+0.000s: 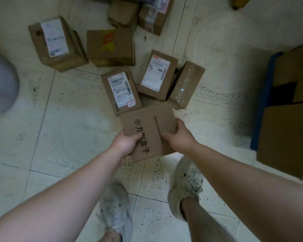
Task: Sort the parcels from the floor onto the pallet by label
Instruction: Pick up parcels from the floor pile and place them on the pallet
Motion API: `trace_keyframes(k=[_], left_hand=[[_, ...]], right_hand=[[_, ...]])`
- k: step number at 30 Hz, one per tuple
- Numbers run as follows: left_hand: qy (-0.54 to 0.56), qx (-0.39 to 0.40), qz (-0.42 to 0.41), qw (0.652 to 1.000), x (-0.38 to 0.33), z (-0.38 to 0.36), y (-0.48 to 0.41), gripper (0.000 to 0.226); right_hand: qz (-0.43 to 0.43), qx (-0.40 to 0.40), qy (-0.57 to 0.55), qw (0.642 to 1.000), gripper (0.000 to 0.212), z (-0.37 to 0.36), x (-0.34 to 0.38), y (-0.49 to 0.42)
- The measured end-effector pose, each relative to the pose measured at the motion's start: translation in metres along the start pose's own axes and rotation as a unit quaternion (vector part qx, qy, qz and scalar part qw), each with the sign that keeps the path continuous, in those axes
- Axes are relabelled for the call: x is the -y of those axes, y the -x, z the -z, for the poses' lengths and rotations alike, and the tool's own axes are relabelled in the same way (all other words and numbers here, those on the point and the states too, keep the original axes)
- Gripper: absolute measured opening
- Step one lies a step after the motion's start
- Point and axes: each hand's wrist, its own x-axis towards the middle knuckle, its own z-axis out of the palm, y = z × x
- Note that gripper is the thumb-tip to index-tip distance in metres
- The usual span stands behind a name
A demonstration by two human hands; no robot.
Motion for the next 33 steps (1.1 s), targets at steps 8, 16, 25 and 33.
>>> trace_keyframes(k=[8,16,25,33], left_hand=[[-0.090,0.094,-0.088,0.988,-0.072,0.033,0.160,0.065],[-0.165,0.117,-0.242,0.949,-0.115,-0.019,0.257,0.049],[-0.297,0.189,-0.313,0.882,-0.085,-0.186,0.354,0.040],[-0.185,0.119,-0.324,0.920,-0.051,-0.346,0.410,0.077]], right_hand=[[0.002,-0.100,-0.075,0.992,0.069,0.052,0.068,0.163],[0.015,-0.191,-0.157,0.969,0.064,0.111,0.044,0.259],[0.007,-0.336,-0.237,0.912,0.065,0.240,-0.089,0.347],[-0.014,-0.371,-0.367,0.853,0.025,0.332,-0.201,0.392]])
